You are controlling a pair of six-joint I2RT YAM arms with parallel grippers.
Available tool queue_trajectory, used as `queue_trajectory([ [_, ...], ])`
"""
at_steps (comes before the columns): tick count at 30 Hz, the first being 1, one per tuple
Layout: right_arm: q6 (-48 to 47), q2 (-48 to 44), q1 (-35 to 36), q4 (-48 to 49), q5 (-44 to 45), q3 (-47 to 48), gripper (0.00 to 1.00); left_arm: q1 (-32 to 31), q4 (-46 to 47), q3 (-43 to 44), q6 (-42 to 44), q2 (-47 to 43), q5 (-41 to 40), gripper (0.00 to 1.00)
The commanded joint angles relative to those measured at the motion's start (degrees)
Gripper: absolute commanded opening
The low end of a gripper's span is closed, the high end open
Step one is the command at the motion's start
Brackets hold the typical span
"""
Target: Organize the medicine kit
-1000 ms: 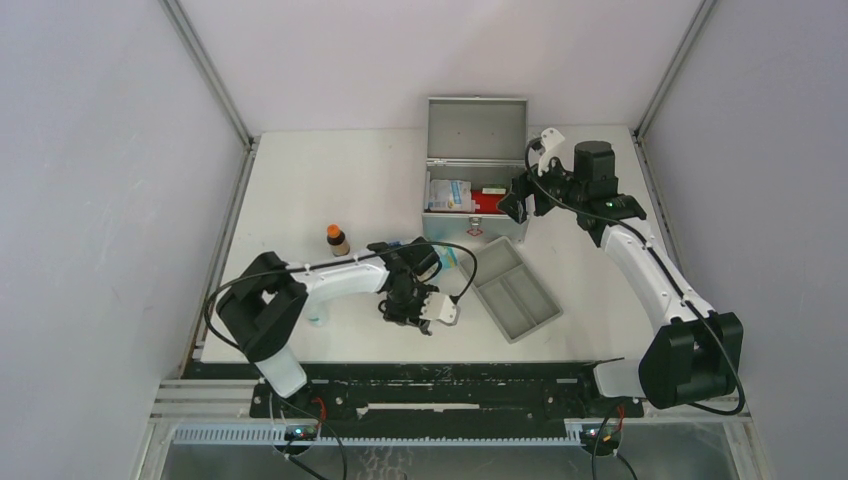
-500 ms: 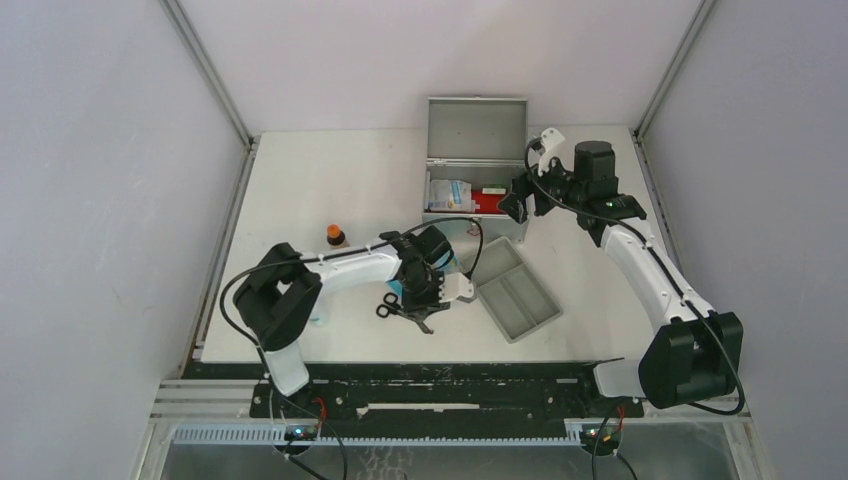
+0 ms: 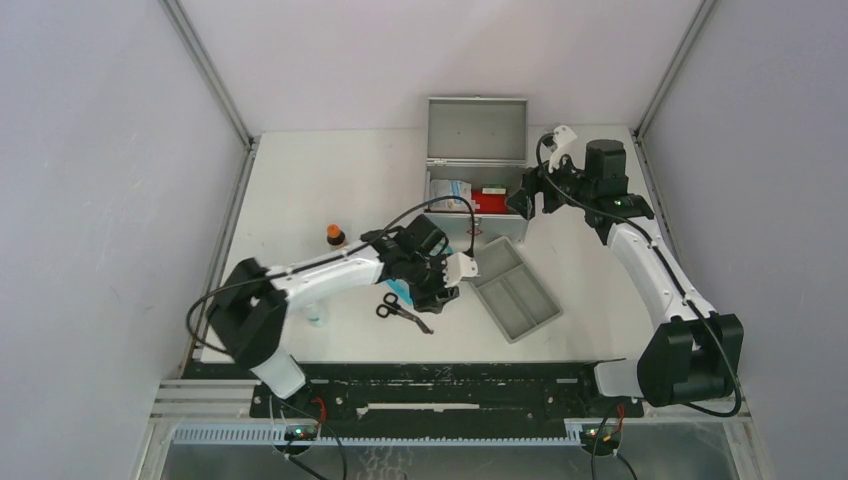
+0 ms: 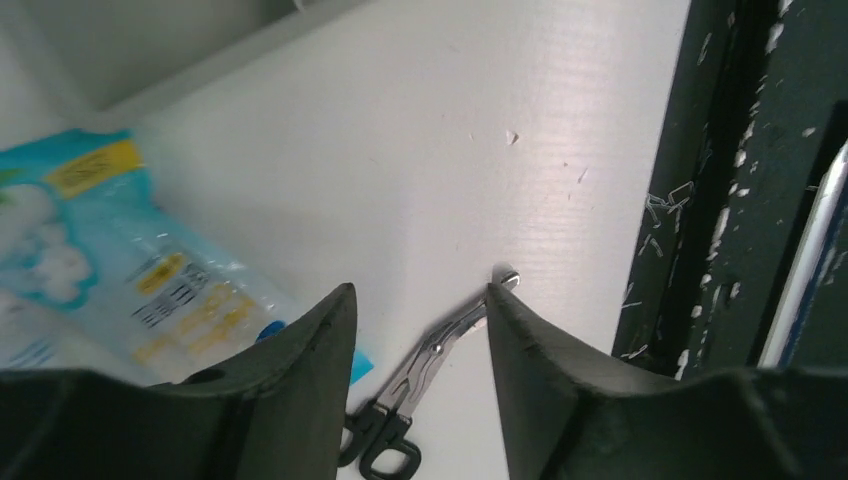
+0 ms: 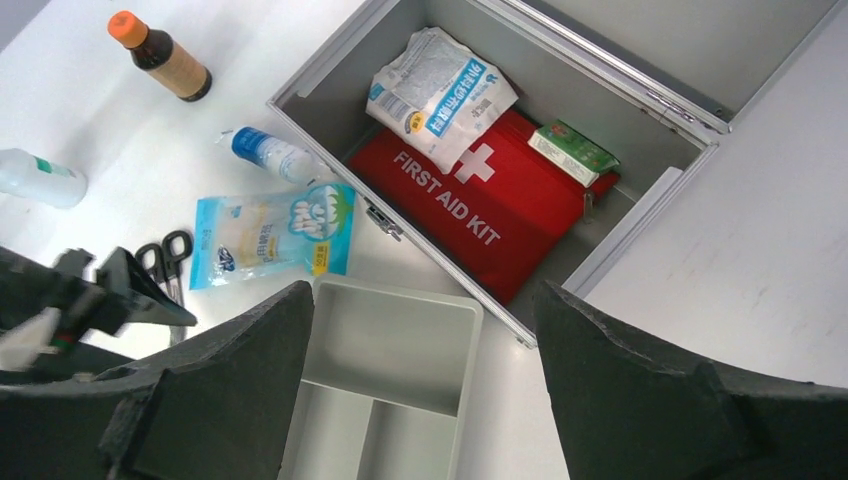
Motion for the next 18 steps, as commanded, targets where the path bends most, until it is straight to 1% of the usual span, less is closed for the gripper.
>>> queue_trajectory([
  [1,3.0,-0.2,-0.3,2.8,-3.9,0.4,0.79,1.7,4.1,-3.0,3.1,-11.4,-1.3,0.59],
  [4,3.7,-0.4,0.1,2.3,-4.5,0.4,0.79,5.4,5.3,-4.7,3.2,-16.2,-2.1,0.68],
  [7,1.4,-1.1,2.1,0.0,-2.9,0.4,0.79,10.8,6.2,-5.5,2.2,-20.5,-2.3,0.75],
  [9,-0.8,-1.2,4.5,-2.5,-1.0,0.4,0.79,14.6,7.2,-6.2,0.8,-23.3,-3.1,0.8],
  [11,-2.2,-0.6,7.8,-5.1,0.3,0.2,0.79,18.5,8.9,-6.9,-1.2,-26.1,-4.8,0.89],
  [12,-2.5,-0.3,9.2,-5.4,0.4,-0.2,0.79,20.3,10.0,-7.4,-2.5,-27.5,-6.0,0.93],
  [13,-2.5,-0.3,10.6,-5.0,0.4,-1.0,0.79,24.1,11.3,-7.8,-3.9,-29.1,-7.2,0.96],
  [14,-2.6,-0.2,12.3,-4.2,0.5,-2.2,0.79,26.3,12.6,-8.0,-5.4,-30.0,-8.5,1.0],
  [18,-3.9,1.1,20.3,-1.5,2.7,-5.6,0.79,34.3,15.0,-5.9,-11.9,-31.9,-12.6,1.0],
])
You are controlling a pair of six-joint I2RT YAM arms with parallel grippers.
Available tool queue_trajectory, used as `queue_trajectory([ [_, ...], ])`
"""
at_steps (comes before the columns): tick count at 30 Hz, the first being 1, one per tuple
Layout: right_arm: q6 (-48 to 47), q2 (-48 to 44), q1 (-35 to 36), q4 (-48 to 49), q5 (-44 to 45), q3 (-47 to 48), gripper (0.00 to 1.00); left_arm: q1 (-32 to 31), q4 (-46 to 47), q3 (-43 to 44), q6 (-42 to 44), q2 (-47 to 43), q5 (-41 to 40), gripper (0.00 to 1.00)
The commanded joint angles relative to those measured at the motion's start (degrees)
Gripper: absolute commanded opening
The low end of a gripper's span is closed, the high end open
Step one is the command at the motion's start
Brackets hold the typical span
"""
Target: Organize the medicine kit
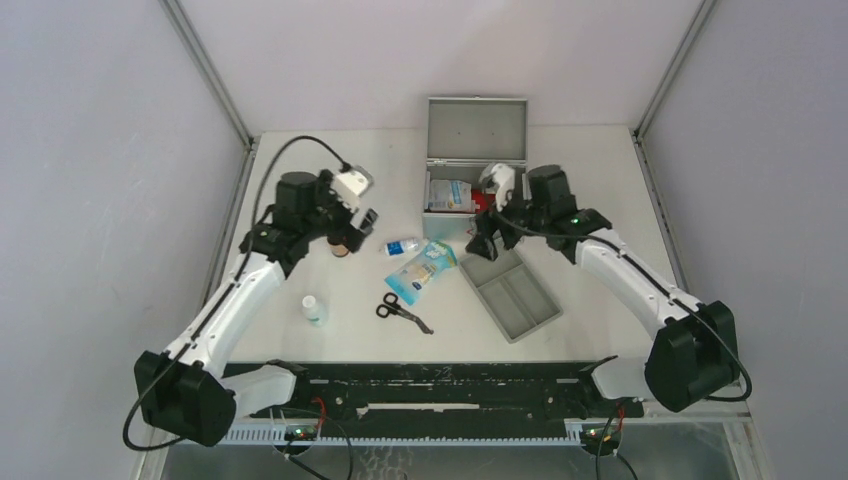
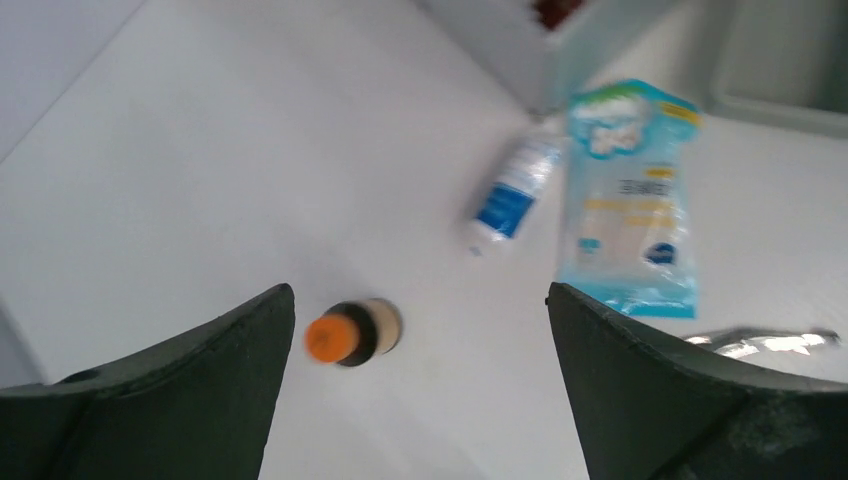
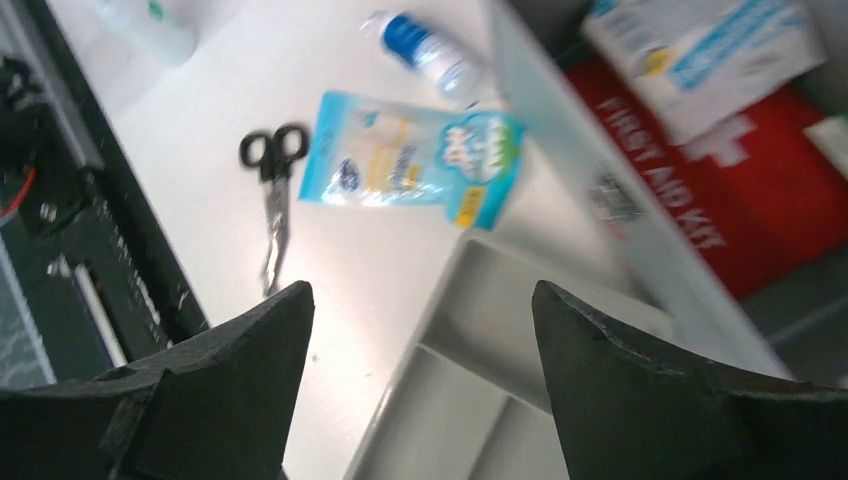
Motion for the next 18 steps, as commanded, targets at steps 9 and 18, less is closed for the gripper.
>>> queue_trajectory([
  [9,-1.6,11.2,24.9,4.6,9.3,-1.5,0.79,14.5,6.0,8.3,-14.3,-5.0,-13.5,1.0],
  [18,-0.7,25.0,33.0,0.2,14.7,7.0,0.73,15.3,9.1,4.9,-15.2,-9.8,-14.3,1.0],
])
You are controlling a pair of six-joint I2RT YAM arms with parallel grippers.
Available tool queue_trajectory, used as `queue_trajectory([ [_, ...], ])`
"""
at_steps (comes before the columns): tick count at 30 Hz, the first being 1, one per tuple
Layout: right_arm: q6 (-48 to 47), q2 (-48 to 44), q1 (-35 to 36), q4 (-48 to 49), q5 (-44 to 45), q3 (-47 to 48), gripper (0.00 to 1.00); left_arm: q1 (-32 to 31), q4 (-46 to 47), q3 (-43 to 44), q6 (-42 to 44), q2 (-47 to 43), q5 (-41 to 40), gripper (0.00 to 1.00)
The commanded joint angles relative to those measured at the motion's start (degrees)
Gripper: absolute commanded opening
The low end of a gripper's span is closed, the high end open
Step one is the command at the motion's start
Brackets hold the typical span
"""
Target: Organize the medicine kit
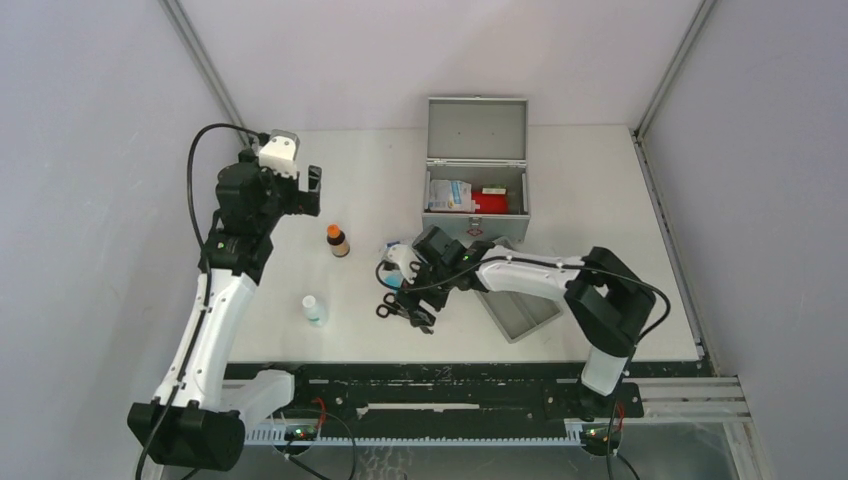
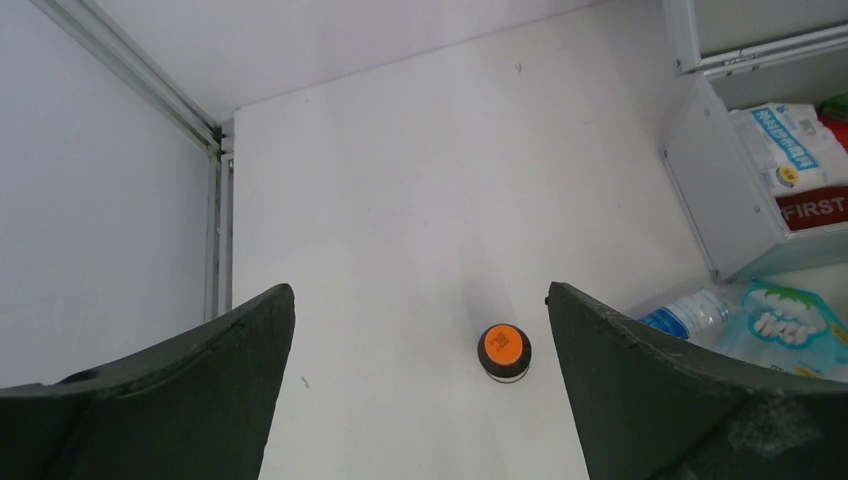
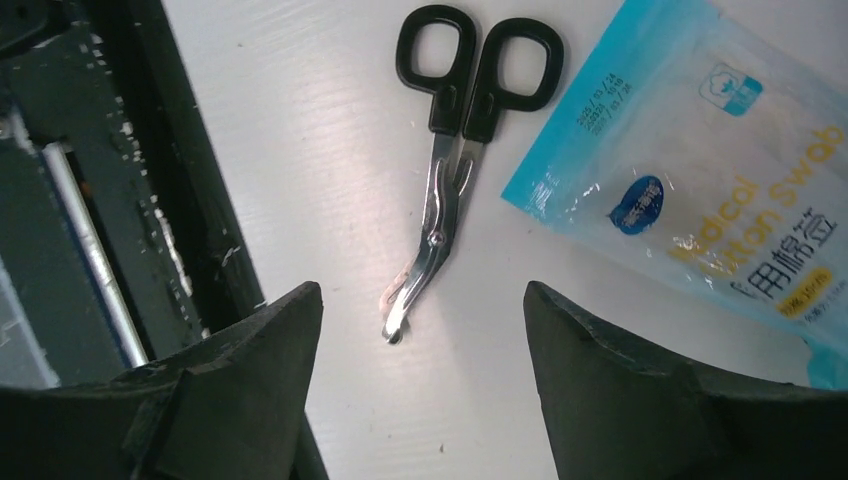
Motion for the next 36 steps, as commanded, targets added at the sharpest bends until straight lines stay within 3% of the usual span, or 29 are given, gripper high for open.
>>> queue_trajectory([
  [1,0.0,3.5,2.6,-1.4,4.7,5.2,0.72,0.4,3.5,0.6,-1.6,-2.2,-0.6,1.0],
  [12,-1.1,10.7,6.1,-3.9,12.1,9.8,0.61,0.4,3.5,0.0,-1.9,-2.5,2.2,1.0],
  [29,-3.8,15.3,6.6,-6.8,14.1,10.8,0.28,0.4,2.8,0.0,-2.0,-3.8,2.4,1.0],
  [36,-7.0,14.2,6.5,-8.6,14.8,8.2,0.28,0.4,2.6,0.1,-1.8,-3.7,2.4,1.0],
])
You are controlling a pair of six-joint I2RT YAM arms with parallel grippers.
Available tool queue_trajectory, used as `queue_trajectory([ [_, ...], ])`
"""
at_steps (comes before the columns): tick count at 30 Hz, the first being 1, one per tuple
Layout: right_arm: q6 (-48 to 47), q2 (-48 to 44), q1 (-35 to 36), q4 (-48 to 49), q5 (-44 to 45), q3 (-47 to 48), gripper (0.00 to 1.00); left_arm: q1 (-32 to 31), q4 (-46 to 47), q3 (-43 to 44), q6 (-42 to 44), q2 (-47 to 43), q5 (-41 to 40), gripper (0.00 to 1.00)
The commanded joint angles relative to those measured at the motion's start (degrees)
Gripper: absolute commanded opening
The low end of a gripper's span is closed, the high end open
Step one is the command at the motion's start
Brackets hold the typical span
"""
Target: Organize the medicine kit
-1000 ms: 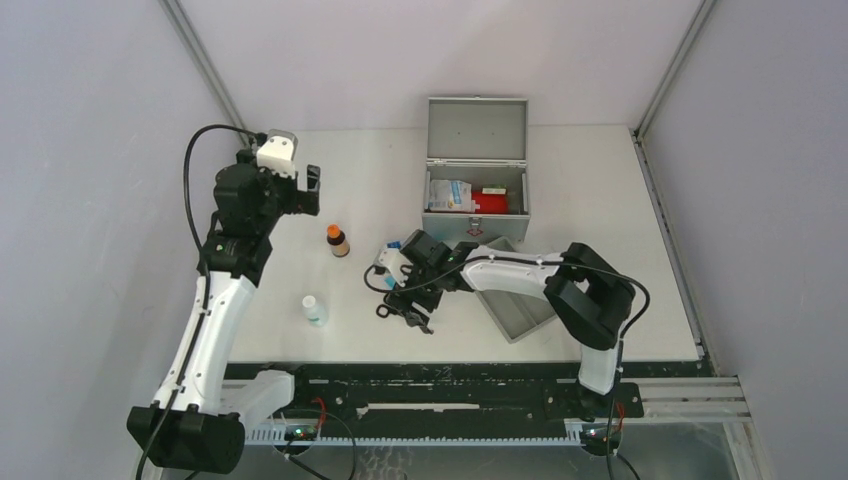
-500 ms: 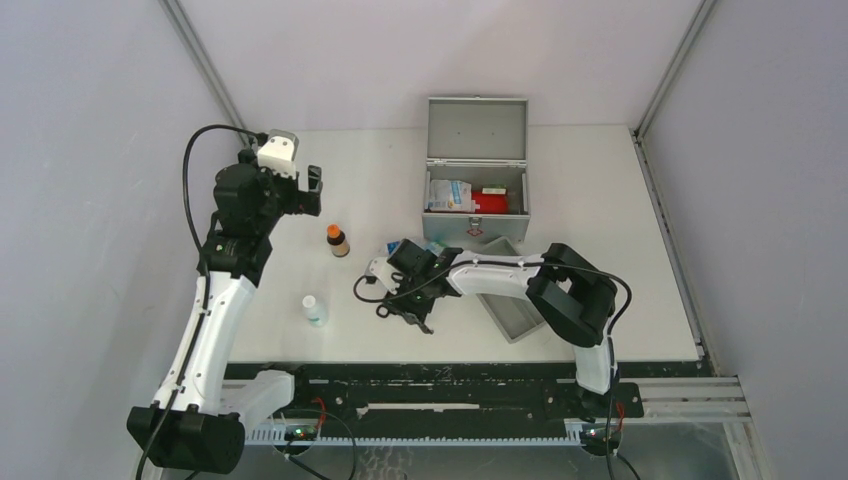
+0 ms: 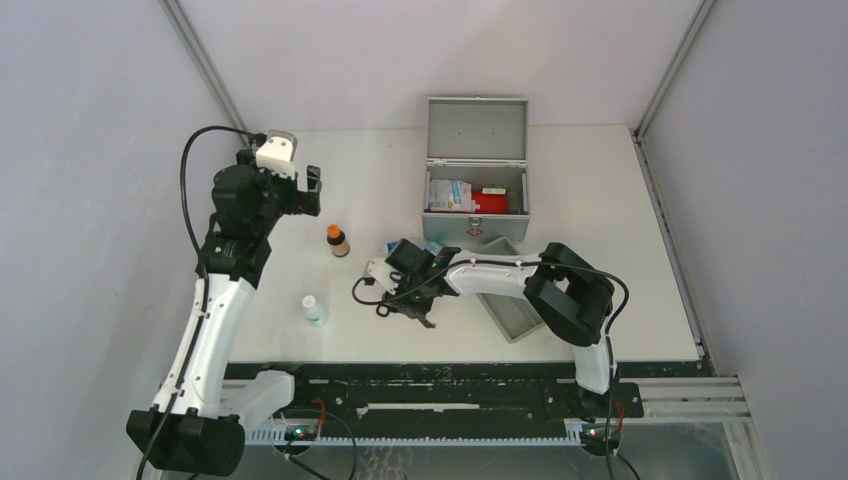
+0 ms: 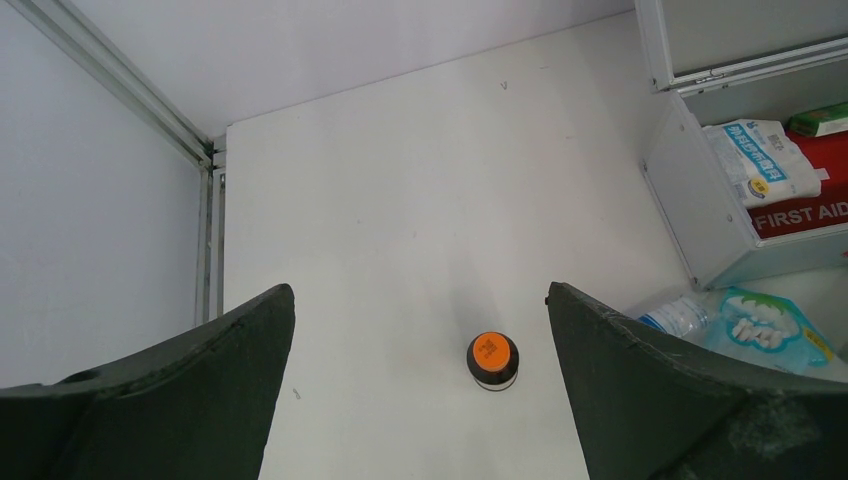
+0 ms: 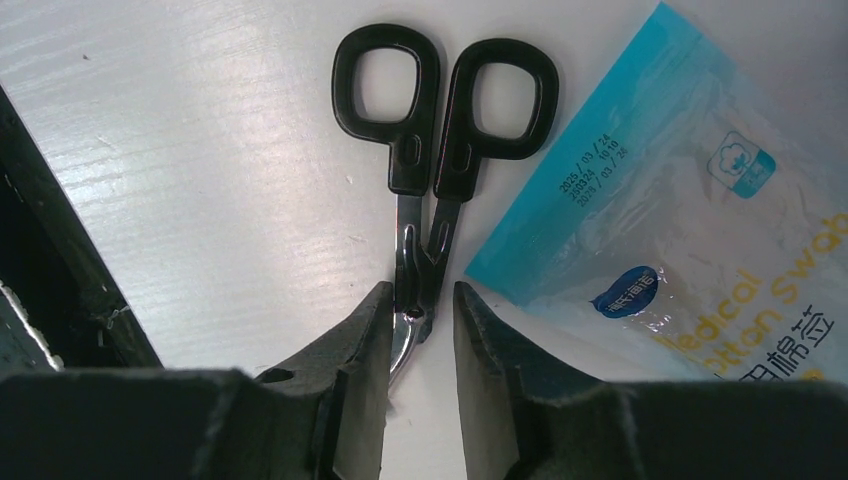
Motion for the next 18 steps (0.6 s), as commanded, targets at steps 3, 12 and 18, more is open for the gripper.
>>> queue_trajectory([
  [3,-4.7,0.0,-0.3,-4.4,0.4,-3.2,0.31,0.3,1.5,0.2,-0.7,-1.2,0.7,1.0],
  [12,-6.2,0.8,-1.5,-3.7,-0.2,-3.2,0.28,0.3,1.3,0.0,-0.5,-1.3,0.9,1.0],
  [18,-7.6,-0.3,-4.3,-3.8,-0.6,-3.2,0.16,0.3,1.3,0.1,-0.5,-1.2,0.8,1.0],
])
